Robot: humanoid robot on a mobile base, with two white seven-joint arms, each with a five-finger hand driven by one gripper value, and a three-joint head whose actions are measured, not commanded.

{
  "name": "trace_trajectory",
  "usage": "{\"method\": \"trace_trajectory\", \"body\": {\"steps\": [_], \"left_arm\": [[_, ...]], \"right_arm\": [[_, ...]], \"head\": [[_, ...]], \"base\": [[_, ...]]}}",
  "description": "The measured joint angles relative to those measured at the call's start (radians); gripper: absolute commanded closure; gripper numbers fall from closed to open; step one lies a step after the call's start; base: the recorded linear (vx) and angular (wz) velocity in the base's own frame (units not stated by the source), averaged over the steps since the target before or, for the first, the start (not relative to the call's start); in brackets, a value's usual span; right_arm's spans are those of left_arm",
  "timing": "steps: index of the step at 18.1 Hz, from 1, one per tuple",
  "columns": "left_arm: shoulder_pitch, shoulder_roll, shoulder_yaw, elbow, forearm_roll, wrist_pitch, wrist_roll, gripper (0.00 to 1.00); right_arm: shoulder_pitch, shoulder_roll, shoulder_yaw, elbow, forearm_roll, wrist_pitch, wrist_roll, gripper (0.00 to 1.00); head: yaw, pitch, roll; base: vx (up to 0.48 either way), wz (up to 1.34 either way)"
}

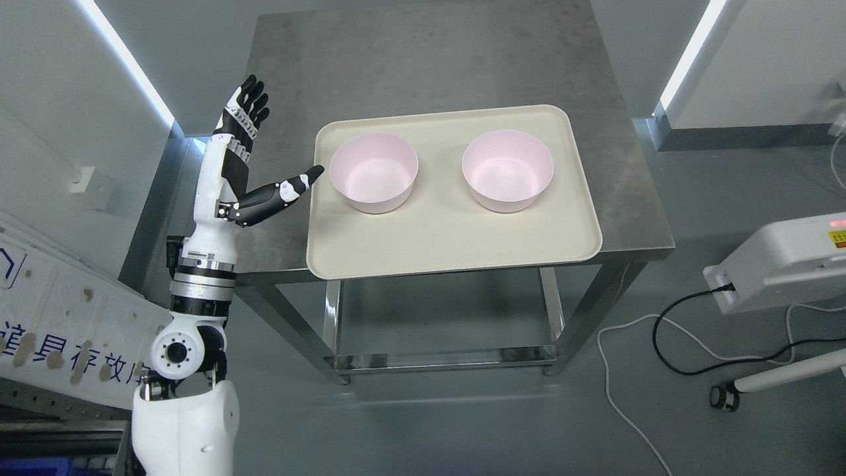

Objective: Stack pink IKEA bowls on left shelf middle
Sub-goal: 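Reach the left hand toward the pink bowl nearer the left arm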

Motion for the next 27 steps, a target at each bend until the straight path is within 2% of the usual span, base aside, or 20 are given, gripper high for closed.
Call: {"method": "trace_trajectory", "body": {"steps": [6, 8, 12, 15, 18, 22, 27], "left_arm": [[-0.034, 0.023, 0.044, 0.012, 0.0, 0.027, -0.017, 0.02], [-0.076, 0.061, 0.047, 0.026, 0.0, 0.067, -0.086, 0.04], [-0.202, 0.173, -0.004, 0.088, 0.0, 0.19, -0.334, 0.04], [-0.292, 0.24, -0.058, 0.139, -0.027, 0.286, -0.4, 0.12], [-0.349, 0.27, -0.112, 0.179, -0.059, 0.367, -0.421, 0.18], [-0.385, 0.259, -0.177, 0.22, -0.084, 0.443, -0.426, 0.24], [-0.403, 0.202, -0.229, 0.252, -0.14, 0.466, -0.428, 0.28]], "right_arm": [[0.0, 0.0, 0.0, 0.0, 0.0, 0.0, 0.001, 0.0], [0.0, 0.0, 0.0, 0.0, 0.0, 0.0, 0.001, 0.0], [0.0, 0.0, 0.0, 0.0, 0.0, 0.0, 0.001, 0.0], [0.0, 0.0, 0.0, 0.0, 0.0, 0.001, 0.001, 0.0], [0.0, 0.0, 0.0, 0.0, 0.0, 0.004, 0.002, 0.0], [0.0, 0.0, 0.0, 0.0, 0.0, 0.003, 0.005, 0.0], [0.0, 0.0, 0.0, 0.0, 0.0, 0.001, 0.004, 0.0]], "head": [[0.0, 0.0, 0.0], [0.0, 0.0, 0.0], [0.0, 0.0, 0.0], [0.0, 0.0, 0.0], [0.0, 0.0, 0.0], [0.0, 0.0, 0.0], [0.0, 0.0, 0.0]], "base": [[-0.002, 0.0], [-0.003, 0.01], [0.0, 0.0], [0.0, 0.0], [0.0, 0.0], [0.0, 0.0], [0.0, 0.0]]}}
